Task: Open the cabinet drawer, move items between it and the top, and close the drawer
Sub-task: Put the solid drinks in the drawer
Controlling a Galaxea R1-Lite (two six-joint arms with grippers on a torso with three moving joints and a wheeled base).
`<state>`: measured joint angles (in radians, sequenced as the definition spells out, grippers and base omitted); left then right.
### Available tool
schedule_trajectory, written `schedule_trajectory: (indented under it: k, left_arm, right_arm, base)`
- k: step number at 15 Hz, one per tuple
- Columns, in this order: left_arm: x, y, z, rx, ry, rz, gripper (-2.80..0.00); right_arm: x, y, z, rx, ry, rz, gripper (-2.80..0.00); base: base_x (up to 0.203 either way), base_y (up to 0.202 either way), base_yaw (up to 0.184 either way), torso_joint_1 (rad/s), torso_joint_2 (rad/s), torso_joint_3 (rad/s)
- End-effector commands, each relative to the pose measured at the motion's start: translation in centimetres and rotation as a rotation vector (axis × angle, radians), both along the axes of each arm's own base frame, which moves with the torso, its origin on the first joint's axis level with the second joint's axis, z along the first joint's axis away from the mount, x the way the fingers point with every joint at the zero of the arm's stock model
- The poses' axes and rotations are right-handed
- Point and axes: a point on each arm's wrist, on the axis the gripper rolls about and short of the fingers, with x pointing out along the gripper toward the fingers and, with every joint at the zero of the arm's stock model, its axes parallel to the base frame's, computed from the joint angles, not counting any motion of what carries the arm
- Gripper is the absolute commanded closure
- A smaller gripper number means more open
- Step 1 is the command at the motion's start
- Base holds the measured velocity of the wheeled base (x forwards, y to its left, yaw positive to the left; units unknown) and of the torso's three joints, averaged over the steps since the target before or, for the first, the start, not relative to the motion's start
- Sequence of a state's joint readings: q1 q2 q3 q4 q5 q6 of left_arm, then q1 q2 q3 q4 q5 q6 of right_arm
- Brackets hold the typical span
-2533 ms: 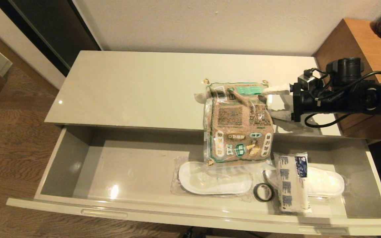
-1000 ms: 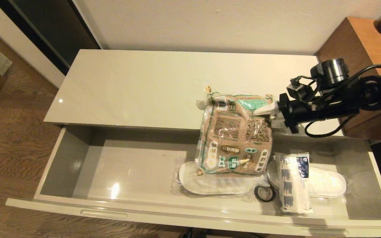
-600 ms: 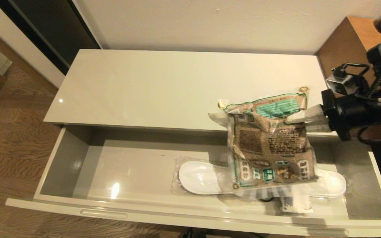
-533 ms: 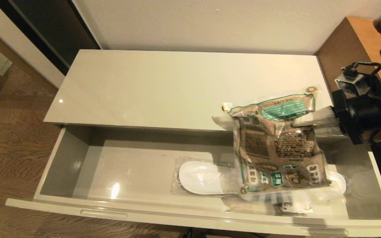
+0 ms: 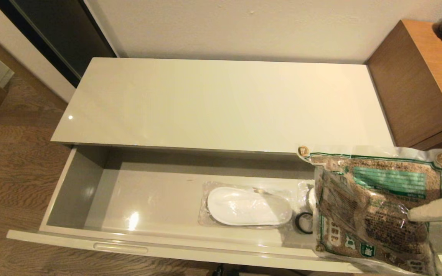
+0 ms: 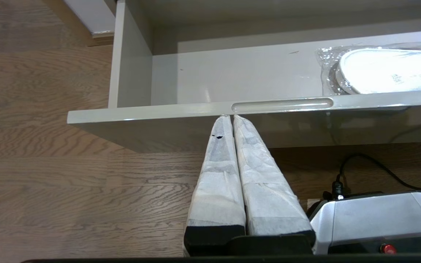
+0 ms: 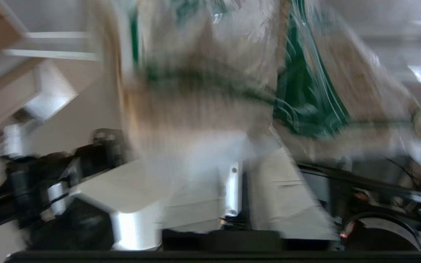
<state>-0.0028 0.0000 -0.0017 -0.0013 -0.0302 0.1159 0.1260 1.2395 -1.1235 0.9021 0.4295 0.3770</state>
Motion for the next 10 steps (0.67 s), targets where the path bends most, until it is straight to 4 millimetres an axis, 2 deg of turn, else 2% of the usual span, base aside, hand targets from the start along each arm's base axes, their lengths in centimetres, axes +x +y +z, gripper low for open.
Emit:
schedule_trajectory:
  k: [1, 3, 5, 7, 10]
  left_arm:
    - [0.0, 0.0, 0.0, 0.001, 0.001, -0.001, 0.00]
    - [0.0, 0.0, 0.0, 0.002, 0.001, -0.001, 0.00]
    - [0.0, 0.0, 0.0, 0.004, 0.001, -0.001, 0.00]
    - [0.0, 0.0, 0.0, 0.004, 0.000, -0.001, 0.00]
    - [0.0, 0.0, 0.0, 0.004, 0.001, -0.001, 0.00]
  right_arm:
    - [0.4, -0.1, -2.6, -0.029, -0.028, -0.027, 0.00]
    - [2.4, 0.0, -4.5, -0.062, -0.104, -0.075, 0.00]
    - [3.7, 0.1, -5.8, -0.099, -0.089, -0.114, 0.00]
    - [4.4, 0.1, -6.4, -0.084, -0.126, -0.158, 0.00]
    - [4.3, 0.2, -7.4, -0.134, -0.177, -0.223, 0.00]
  base:
    - [0.000, 0.000, 0.000, 0.000, 0.00, 0.000]
    - [0.000, 0.000, 0.000, 0.000, 0.00, 0.000]
    - [0.000, 0.000, 0.000, 0.000, 0.00, 0.000]
    - [0.000, 0.000, 0.000, 0.000, 0.00, 0.000]
    - [0.000, 0.000, 0.000, 0.000, 0.00, 0.000]
